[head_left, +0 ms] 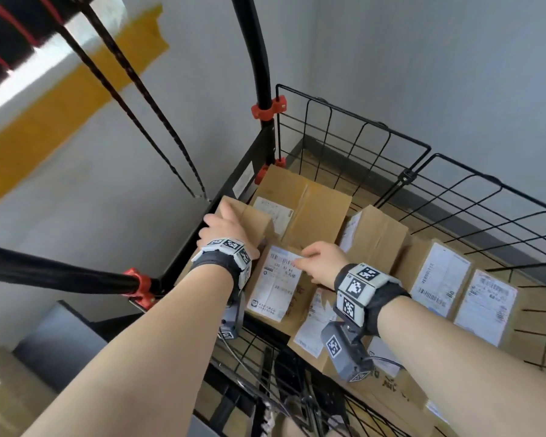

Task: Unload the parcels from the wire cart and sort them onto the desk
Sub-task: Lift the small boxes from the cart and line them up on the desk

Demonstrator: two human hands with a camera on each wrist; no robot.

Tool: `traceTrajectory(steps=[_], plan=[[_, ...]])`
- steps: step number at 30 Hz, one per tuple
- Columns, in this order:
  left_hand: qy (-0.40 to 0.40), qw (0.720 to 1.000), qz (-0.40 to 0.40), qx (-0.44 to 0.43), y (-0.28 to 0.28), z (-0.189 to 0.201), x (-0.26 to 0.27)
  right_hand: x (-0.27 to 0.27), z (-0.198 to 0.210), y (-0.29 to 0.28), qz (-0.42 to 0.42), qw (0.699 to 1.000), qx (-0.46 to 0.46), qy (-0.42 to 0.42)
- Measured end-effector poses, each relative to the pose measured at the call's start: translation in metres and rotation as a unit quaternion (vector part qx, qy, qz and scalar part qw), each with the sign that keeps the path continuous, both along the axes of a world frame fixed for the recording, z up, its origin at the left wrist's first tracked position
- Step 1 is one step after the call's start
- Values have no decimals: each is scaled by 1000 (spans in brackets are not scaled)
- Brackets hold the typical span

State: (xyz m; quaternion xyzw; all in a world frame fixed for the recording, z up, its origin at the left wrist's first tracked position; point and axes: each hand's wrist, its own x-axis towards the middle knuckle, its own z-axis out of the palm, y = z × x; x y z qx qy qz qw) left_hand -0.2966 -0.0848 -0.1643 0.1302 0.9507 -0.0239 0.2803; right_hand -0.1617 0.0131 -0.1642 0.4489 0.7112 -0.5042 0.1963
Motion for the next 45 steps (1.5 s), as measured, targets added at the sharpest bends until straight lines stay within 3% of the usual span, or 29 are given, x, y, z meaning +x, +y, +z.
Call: traceTrajectory(steps=[4,9,13,15,19,24,29,35,37,41,43,45], plan=[[41,993,1,112,-5,51,15,3,25,5,-13,1000,-15,21],[49,980,-6,192,-11,121,42,9,76,18,-108,988,-72,80],[41,964,58,258,-22,162,54,19,115,24,-119,984,-41,126],[25,937,129,323,-31,179,59,27,129,25,-99,984,-31,145],[-25,853,272,444,-56,203,74,46,152,11,-67,981,-94,158],[-87,774,386,494,-93,217,100,67,165,-18,-108,944,-262,168],[-99,697,467,535,-138,211,129,76,170,-47,-72,947,-272,159],[-94,653,492,568,-189,201,145,74,175,-86,-36,944,-287,156],[-76,670,480,562,-200,201,142,69,176,-99,-21,948,-278,151],[144,861,309,377,-229,198,137,56,170,-130,-12,955,-261,139],[180,930,202,249,-249,191,131,49,165,-147,-6,961,-244,133],[154,976,115,99,-272,179,122,43,159,-163,-2,966,-226,124]])
